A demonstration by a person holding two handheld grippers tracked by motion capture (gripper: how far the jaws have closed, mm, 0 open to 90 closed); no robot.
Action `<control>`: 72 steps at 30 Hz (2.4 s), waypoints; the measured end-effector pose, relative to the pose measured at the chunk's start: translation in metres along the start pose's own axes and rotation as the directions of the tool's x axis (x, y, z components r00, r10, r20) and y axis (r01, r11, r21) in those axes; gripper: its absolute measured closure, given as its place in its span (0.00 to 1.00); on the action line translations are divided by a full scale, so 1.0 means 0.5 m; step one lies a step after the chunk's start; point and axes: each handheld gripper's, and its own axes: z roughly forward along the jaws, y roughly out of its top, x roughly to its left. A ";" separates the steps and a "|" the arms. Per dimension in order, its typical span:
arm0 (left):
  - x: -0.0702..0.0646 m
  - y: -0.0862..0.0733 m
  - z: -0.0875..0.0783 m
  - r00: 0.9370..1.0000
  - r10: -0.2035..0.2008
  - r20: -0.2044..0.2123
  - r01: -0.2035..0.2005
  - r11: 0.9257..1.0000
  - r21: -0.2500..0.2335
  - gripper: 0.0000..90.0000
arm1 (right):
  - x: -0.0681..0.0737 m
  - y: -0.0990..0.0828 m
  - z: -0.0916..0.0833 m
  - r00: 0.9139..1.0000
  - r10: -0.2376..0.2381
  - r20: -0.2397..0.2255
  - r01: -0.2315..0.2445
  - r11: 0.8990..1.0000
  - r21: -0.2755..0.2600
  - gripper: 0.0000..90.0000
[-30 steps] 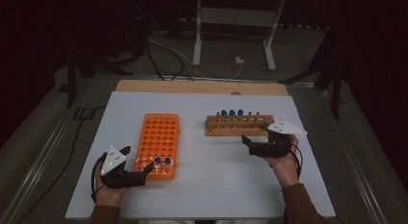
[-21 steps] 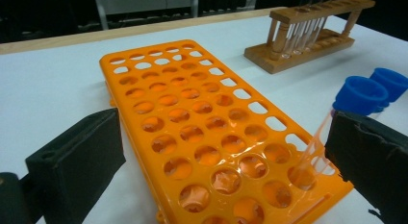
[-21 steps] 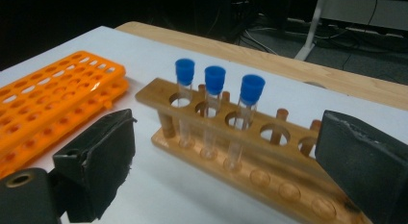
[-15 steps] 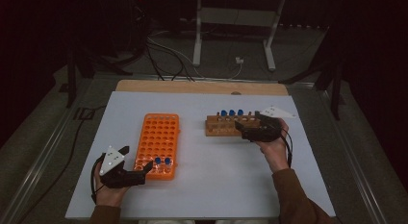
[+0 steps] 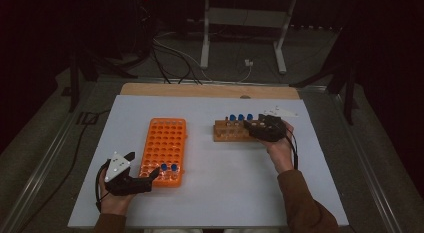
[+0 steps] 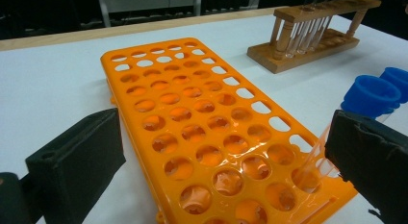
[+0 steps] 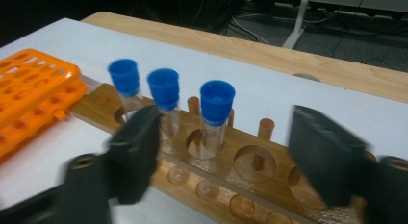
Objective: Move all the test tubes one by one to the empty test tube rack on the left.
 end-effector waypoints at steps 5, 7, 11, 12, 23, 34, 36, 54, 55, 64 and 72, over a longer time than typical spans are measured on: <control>0.000 0.000 0.001 1.000 0.000 0.000 0.000 1.000 0.001 0.01 | 0.004 -0.002 0.012 1.000 -0.023 0.003 0.023 1.000 -0.016 0.64; 0.000 0.000 0.001 1.000 0.000 0.000 0.000 1.000 0.002 0.01 | 0.011 -0.002 0.017 0.999 -0.050 0.015 0.050 0.999 -0.014 0.69; 0.000 0.000 0.000 1.000 0.000 -0.001 0.000 1.000 0.001 0.01 | 0.013 -0.007 0.028 0.999 -0.043 0.026 0.043 0.999 -0.008 0.77; 0.001 0.000 0.000 1.000 -0.001 -0.001 0.001 1.000 0.000 0.01 | 0.012 -0.008 0.030 0.999 -0.039 0.026 0.039 0.999 -0.007 0.79; 0.001 -0.001 0.001 1.000 -0.002 0.000 0.002 1.000 0.004 0.01 | 0.032 -0.010 0.037 0.997 -0.073 0.017 0.074 0.997 -0.013 0.85; 0.001 -0.001 0.002 1.000 -0.003 0.000 0.003 1.000 0.008 0.01 | 0.028 -0.010 0.033 0.997 -0.070 0.019 0.071 0.997 -0.015 0.86; 0.001 -0.001 0.002 1.000 -0.003 0.000 0.003 1.000 0.009 0.01 | 0.026 -0.010 0.032 0.998 -0.058 0.011 0.058 0.998 -0.020 0.86; 0.003 -0.002 0.001 1.000 -0.009 -0.005 0.009 1.000 0.006 0.01 | 0.015 0.014 -0.009 0.999 -0.033 -0.008 0.033 0.996 -0.086 0.86; 0.003 -0.002 0.001 1.000 -0.009 -0.005 0.009 1.000 0.007 0.01 | 0.015 0.017 -0.012 0.999 -0.037 -0.008 0.036 0.995 -0.091 0.86; 0.003 -0.002 0.000 1.000 -0.011 -0.006 0.011 1.000 0.006 0.01 | 0.022 0.050 -0.048 0.998 -0.067 -0.001 0.067 0.990 -0.128 0.86; 0.003 -0.002 0.000 1.000 -0.015 -0.007 0.015 1.000 0.006 0.01 | 0.025 0.068 -0.073 0.997 -0.073 -0.018 0.069 0.987 -0.145 0.86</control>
